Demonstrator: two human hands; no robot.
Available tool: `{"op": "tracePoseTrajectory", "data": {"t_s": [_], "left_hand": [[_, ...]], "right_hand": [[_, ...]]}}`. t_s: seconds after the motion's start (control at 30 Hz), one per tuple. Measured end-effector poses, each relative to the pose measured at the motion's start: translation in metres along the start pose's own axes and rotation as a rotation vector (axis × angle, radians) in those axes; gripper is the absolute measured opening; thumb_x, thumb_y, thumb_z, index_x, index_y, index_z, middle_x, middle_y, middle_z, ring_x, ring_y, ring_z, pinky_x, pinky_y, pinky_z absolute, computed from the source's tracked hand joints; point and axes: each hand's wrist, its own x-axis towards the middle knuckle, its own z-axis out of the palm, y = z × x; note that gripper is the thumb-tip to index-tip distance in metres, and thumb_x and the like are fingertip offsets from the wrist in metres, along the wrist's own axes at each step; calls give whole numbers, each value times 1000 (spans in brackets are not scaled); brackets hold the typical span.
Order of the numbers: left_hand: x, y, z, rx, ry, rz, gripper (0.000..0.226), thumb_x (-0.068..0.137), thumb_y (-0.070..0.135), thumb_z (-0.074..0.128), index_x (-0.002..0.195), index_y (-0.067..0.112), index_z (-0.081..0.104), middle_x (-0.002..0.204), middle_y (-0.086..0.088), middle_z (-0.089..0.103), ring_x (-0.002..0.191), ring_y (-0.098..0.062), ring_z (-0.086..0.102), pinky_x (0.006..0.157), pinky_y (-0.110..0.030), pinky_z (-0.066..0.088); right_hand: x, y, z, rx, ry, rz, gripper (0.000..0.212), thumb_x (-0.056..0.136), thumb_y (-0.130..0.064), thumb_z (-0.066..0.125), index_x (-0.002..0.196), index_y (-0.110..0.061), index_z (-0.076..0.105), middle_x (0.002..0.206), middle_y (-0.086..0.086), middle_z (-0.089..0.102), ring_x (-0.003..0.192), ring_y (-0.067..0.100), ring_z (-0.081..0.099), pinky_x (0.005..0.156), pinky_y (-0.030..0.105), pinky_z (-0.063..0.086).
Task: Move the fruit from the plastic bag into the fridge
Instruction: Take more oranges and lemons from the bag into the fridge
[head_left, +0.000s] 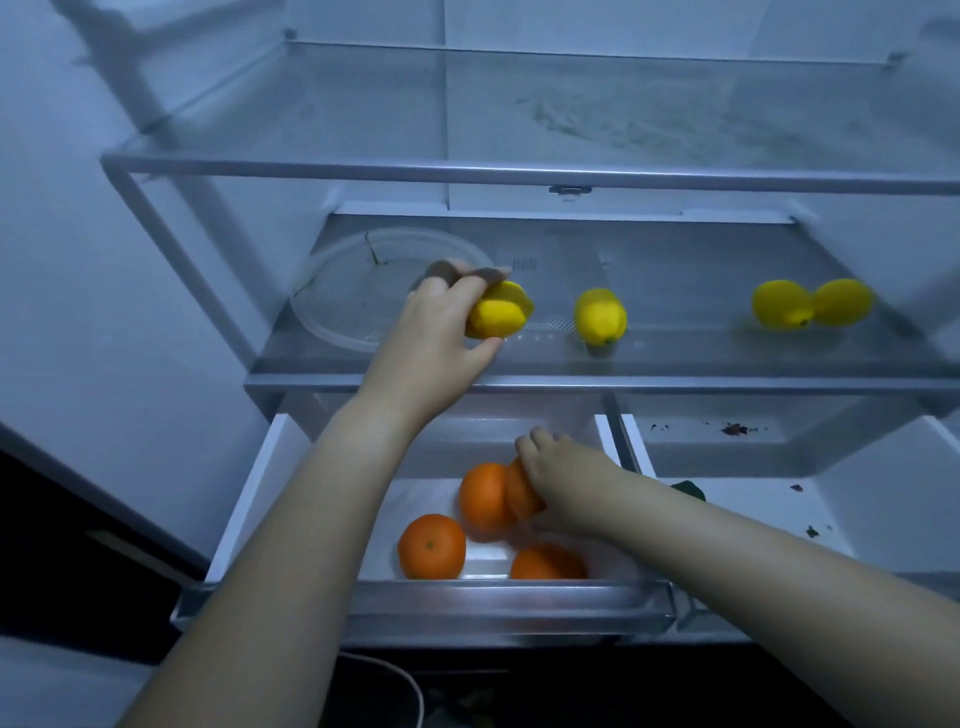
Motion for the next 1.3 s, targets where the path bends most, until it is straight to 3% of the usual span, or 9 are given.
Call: {"op": "tracePoseTrajectory", "data": {"t_s": [0.1,0.27,0.6,1.0,1.3], "left_hand": [[6,-3,1,-17,-18,-3,57,79,17,70,132,24,51,124,-2,45,113,-20,48,93,-22,37],[15,-5,6,-12,-59,7,56,80,17,68,133,24,51,124,-3,46,113,-20,47,92,-20,34],[28,-17,22,-1,-124,-17,61,78,20,69,135,22,48,122,-8,48,116,-26,45,96,-30,39],[24,-19,34,-45,-117,-40,62,79,22,72,135,17,45,130,-6,46,119,-22,44,87,-20,32],[21,-14,35,-41,-141,-7,59,79,20,70,133,15,47,128,-10,47,118,-24,44,90,-23,33]], "right_hand": [[14,-6,3,-20,-103,75,76,76,-36,73,132,-6,31,125,15,40,107,33,51,81,39,48],[27,-9,11,-74,-232,86,84,78,-38,71,141,-5,26,136,18,35,118,35,46,95,44,47],[31,-19,17,-110,-224,20,71,88,-27,60,143,-3,23,138,19,32,123,35,39,96,44,44],[38,-16,27,-66,-280,22,78,84,-32,66,145,-9,23,140,18,32,125,36,40,100,49,42],[38,-16,25,-45,-292,34,78,83,-37,68,143,-9,29,139,18,36,123,36,43,100,48,42]]}}
